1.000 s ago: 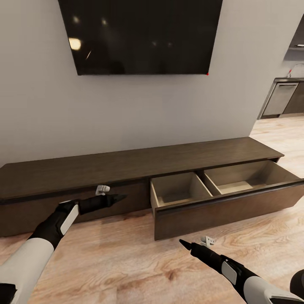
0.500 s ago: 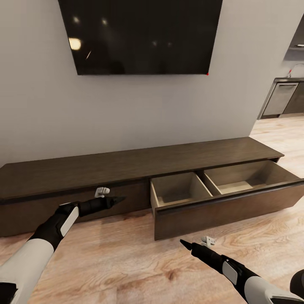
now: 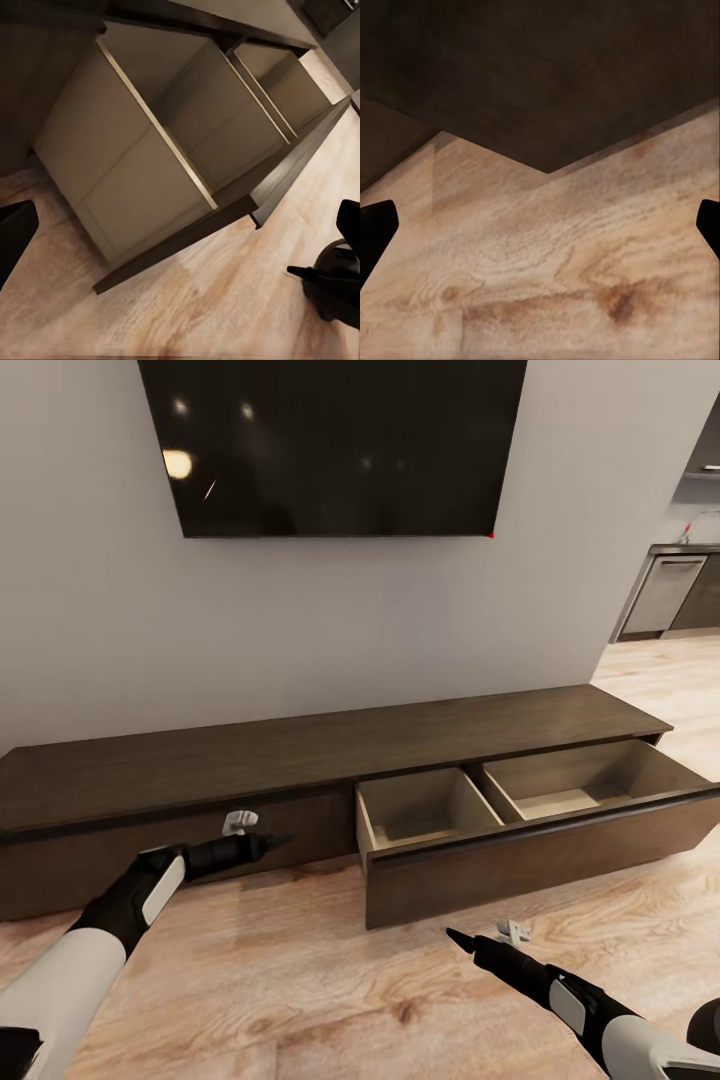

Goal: Place each of the two pumpkins and all three candles from the living room inside a cabinet in the living room (use any cabinet), then make sure every cabinet is closed, and position the cauldron so it is next to a table in the living room.

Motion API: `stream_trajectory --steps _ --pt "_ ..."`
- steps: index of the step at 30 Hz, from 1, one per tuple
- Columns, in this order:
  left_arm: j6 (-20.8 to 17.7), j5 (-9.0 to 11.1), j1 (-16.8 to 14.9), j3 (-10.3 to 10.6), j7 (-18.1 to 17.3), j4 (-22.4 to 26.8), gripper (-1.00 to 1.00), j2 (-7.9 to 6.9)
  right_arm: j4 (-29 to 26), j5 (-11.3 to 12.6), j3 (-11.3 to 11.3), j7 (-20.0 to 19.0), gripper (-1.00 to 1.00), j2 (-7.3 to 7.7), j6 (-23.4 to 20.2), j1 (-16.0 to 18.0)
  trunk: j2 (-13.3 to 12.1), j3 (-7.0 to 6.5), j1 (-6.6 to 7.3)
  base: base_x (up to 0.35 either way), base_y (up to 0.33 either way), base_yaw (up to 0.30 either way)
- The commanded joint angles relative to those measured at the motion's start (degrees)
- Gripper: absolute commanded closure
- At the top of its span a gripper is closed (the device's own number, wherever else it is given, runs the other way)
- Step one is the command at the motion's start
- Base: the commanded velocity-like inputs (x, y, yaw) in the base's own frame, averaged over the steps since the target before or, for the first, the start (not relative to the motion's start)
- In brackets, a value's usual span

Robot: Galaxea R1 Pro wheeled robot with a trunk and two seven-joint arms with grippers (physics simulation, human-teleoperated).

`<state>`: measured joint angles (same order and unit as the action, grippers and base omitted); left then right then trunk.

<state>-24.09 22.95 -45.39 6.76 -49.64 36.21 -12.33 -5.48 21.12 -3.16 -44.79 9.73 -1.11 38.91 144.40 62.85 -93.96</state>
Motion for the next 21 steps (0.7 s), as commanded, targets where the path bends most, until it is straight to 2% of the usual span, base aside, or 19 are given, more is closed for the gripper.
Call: stream_trajectory --steps 1,7,13,16,17,21 --pt "-0.49 0.61 -0.02 0.23 0.1 -0.37 -1.0 -0.07 0.03 -0.11 -0.27 -0.24 -1.0 0.01 -0.12 0.03 0.02 0.05 0.01 0.0 0.0 0.0" --pt "-0.44 0.61 -0.03 0.19 0.19 -2.01 -1.0 -1.37 0.02 -0.11 -0.19 -0.14 -1.0 0.02 -0.2 0.03 0.02 0.05 0.01 0.0 0.0 0.0" --pt "-0.4 0.61 -0.04 0.19 1.2 -4.74 -1.0 -2.29 0.01 -0.79 -0.09 -0.12 -1.0 0.02 -0.27 0.03 -0.06 -1.28 0.17 0.0 0.0 0.0" --pt "-0.41 0.61 -0.05 0.19 3.97 -6.05 -1.0 -2.39 0.02 -3.28 0.18 -0.07 -1.0 0.19 -0.25 0.03 -0.1 -1.94 0.24 0.0 0.0 0.0" --pt "-0.42 0.64 -0.03 0.24 6.44 -6.69 -1.0 -2.38 0.03 -5.56 0.28 0.05 -1.0 0.84 -0.13 0.03 -0.11 -2.17 0.27 0.0 0.0 0.0" --pt "-0.45 0.66 -0.03 0.33 8.22 -7.81 -1.0 -2.31 -0.03 -7.12 0.27 0.06 -1.0 1.38 -0.06 0.03 -0.17 -3.05 0.37 0.0 0.0 0.0"
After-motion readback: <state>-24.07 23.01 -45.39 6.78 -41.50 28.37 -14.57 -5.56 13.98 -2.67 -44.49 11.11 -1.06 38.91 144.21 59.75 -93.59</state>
